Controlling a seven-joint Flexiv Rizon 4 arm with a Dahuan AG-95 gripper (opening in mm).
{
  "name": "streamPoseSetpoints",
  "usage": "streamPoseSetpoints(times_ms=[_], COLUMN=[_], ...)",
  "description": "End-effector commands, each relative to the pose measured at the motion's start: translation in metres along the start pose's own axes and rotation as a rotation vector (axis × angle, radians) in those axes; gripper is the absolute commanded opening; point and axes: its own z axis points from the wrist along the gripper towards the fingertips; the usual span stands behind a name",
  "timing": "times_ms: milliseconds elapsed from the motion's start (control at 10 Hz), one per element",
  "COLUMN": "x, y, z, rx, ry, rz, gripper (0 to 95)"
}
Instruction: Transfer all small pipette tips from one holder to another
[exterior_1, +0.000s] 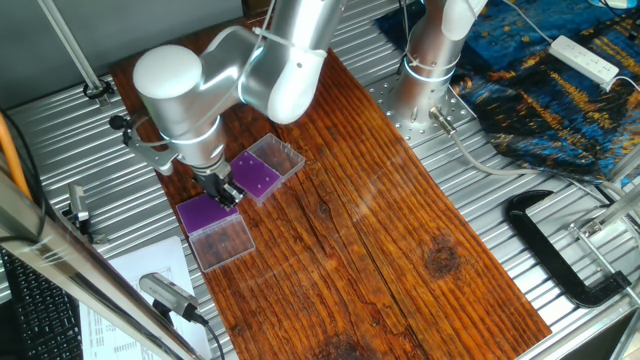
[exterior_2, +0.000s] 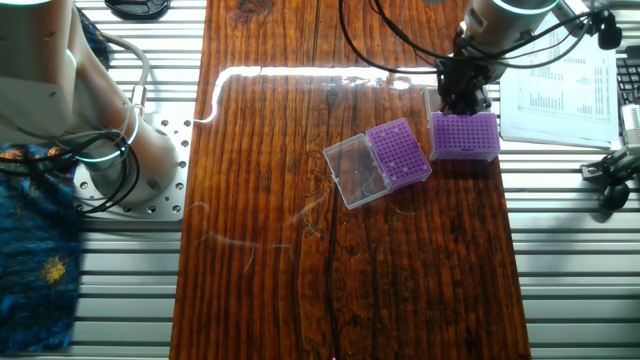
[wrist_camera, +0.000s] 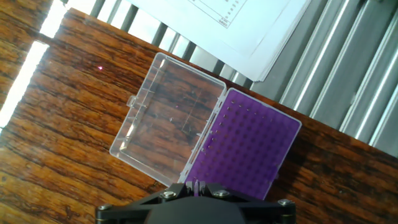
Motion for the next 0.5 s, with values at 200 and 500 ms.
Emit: streamPoseSetpoints(times_ms=[200, 500], x=[0.0001, 0.0003], y=[0.0017, 0.0019], z=[0.0009, 0.0036], rx=[0.000, 0.001], ry=[0.001, 0.000], rz=[0.002, -0.006], gripper=[0.0, 0.0])
